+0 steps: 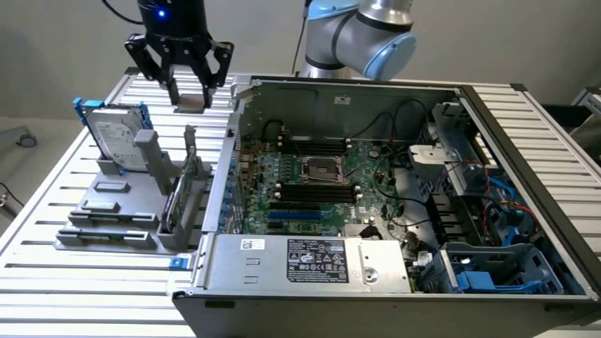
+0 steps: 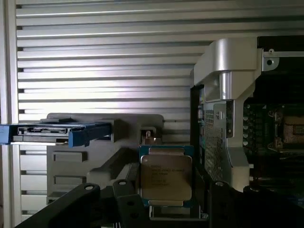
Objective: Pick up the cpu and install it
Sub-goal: 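Pick up the cpu and move it towards the insertion slot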
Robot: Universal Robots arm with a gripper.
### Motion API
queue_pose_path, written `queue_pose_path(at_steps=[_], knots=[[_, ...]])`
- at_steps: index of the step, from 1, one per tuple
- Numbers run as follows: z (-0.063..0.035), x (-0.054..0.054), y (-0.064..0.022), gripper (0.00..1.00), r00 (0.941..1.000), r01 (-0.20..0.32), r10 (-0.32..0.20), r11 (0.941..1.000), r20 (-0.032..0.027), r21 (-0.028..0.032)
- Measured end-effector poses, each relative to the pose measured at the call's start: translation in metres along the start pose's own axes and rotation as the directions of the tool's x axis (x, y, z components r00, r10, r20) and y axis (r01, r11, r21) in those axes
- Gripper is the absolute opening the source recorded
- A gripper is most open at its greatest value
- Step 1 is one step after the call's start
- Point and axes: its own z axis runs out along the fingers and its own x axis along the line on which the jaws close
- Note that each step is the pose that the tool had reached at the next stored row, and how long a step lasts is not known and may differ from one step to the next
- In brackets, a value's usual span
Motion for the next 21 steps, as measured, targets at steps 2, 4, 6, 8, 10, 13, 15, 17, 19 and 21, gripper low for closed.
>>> queue_pose_path(at_steps=[2, 4, 6, 8, 10, 13, 15, 17, 19, 21], knots=[[-0.0025, -0.009, 0.0004, 0.55, 1.0000, 0.000, 0.000, 1.0000, -0.0014, 0.0001], [-0.0051, -0.018, 0.0008, 0.55, 1.0000, 0.000, 0.000, 1.0000, -0.0030, 0.0001], [-0.0076, -0.027, 0.0012, 0.55, 1.0000, 0.000, 0.000, 1.0000, -0.0046, 0.0002], [-0.0100, -0.036, 0.0016, 0.55, 1.0000, 0.000, 0.000, 1.0000, -0.0066, 0.0002], [-0.0120, -0.045, 0.0019, 0.55, 1.0000, 0.000, 0.000, 1.0000, -0.0088, 0.0002], [-0.0147, -0.058, 0.0024, 0.55, 0.9999, -0.001, 0.001, 1.0000, -0.0134, 0.0003], [-0.0159, -0.068, 0.0027, 0.55, 0.9998, -0.001, 0.001, 1.0000, -0.0177, 0.0003], [-0.0166, -0.076, 0.0030, 0.55, 0.9997, -0.001, 0.001, 1.0000, -0.0239, 0.0006], [-0.0170, -0.085, 0.0034, 0.55, 0.9995, -0.002, 0.002, 1.0000, -0.0300, 0.0007], [-0.0174, -0.094, 0.0042, 0.55, 0.9994, -0.002, 0.002, 1.0000, -0.0342, 0.0009]])
